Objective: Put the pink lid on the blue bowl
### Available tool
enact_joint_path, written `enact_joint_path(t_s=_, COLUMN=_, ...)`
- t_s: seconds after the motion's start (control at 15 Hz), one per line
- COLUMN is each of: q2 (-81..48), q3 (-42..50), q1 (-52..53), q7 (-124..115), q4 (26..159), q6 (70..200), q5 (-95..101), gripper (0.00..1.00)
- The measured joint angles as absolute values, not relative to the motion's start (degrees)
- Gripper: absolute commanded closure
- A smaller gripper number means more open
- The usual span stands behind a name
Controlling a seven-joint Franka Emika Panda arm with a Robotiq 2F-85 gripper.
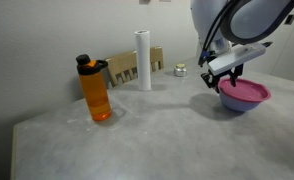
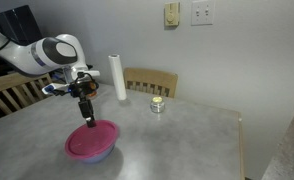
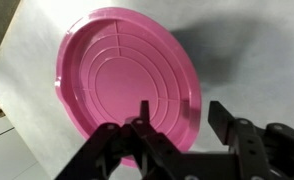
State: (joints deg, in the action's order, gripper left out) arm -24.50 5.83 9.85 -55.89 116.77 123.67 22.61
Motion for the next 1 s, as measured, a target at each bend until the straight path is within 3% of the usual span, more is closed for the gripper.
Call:
enact_joint_path(t_s=0.13, q2=-22.5, q3=6.1, q1=11.0, q7=-59.3, q4=118.7, q6=123.7, q5=26.9, gripper=0.00)
enact_joint_path(t_s=1.0, q2=-13.3, q3=2.5, q1=12.6, q7=-63.5, q4=124.3, q6=121.9, q5=33.7, gripper=0.00)
